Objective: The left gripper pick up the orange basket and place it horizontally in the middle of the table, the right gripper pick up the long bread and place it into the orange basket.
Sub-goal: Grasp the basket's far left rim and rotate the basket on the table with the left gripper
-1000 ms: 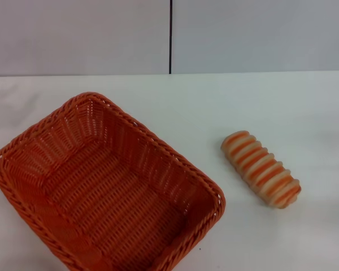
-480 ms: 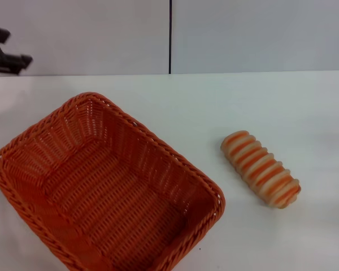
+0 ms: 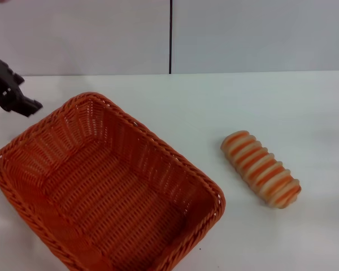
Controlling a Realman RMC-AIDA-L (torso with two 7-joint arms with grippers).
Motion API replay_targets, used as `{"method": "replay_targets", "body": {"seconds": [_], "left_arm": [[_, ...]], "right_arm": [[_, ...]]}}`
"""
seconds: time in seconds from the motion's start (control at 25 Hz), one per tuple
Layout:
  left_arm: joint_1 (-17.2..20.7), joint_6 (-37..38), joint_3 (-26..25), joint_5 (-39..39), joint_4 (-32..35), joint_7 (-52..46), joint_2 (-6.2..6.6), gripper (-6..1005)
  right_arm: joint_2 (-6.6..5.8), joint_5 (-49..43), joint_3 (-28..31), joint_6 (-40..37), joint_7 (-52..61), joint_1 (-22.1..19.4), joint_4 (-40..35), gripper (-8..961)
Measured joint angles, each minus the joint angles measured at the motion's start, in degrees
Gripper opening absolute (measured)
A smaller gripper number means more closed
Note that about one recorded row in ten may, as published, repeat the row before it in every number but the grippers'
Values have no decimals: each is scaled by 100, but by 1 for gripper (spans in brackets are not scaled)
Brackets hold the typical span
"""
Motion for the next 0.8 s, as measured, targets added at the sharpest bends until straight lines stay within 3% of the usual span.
{"method": "replay_targets", "body": {"seconds": [0.36, 0.6, 0.8], "left_arm": [[-25, -4, 680, 77, -261, -472, -2, 714], [-22, -373, 1200, 164, -479, -803, -17, 797], [-45, -753, 1334, 203, -995, -923, -25, 796]], "right_arm": [[-9, 0, 0, 259, -36, 137, -27, 590], [-18, 1, -1, 298, -6, 150, -35, 589], [-18, 1, -9, 281, -5, 149, -35, 589]]}}
